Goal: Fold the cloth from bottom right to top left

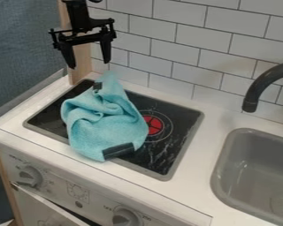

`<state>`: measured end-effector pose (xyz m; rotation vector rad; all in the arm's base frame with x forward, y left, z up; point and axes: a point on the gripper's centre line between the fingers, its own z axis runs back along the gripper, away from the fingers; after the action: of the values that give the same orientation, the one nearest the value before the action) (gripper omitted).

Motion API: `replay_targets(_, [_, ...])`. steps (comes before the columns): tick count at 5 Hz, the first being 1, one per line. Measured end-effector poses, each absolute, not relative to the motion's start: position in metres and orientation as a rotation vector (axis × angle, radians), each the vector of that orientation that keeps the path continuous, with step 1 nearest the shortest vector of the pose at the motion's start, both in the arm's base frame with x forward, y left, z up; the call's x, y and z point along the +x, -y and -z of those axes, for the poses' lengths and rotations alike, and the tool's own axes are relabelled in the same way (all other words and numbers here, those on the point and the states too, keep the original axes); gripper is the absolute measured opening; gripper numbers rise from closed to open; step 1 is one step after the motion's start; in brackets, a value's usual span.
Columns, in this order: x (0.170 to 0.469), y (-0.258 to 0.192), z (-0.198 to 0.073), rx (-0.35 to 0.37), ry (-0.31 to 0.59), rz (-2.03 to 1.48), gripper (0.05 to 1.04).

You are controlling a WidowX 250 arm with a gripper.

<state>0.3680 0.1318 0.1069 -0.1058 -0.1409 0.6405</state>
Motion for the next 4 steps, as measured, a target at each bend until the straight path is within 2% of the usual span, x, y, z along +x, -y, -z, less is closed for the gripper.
replay_targets(2, [0.357,-0.121,-0.079,-0.142,0.063,-0.592,0.999])
replay_targets(3, [0.355,-0.118,-0.078,-0.119,0.044,-0.546,1.000])
replay_targets(4, [0.353,-0.112,-0.092,-0.095,0.066,-0.463,1.000])
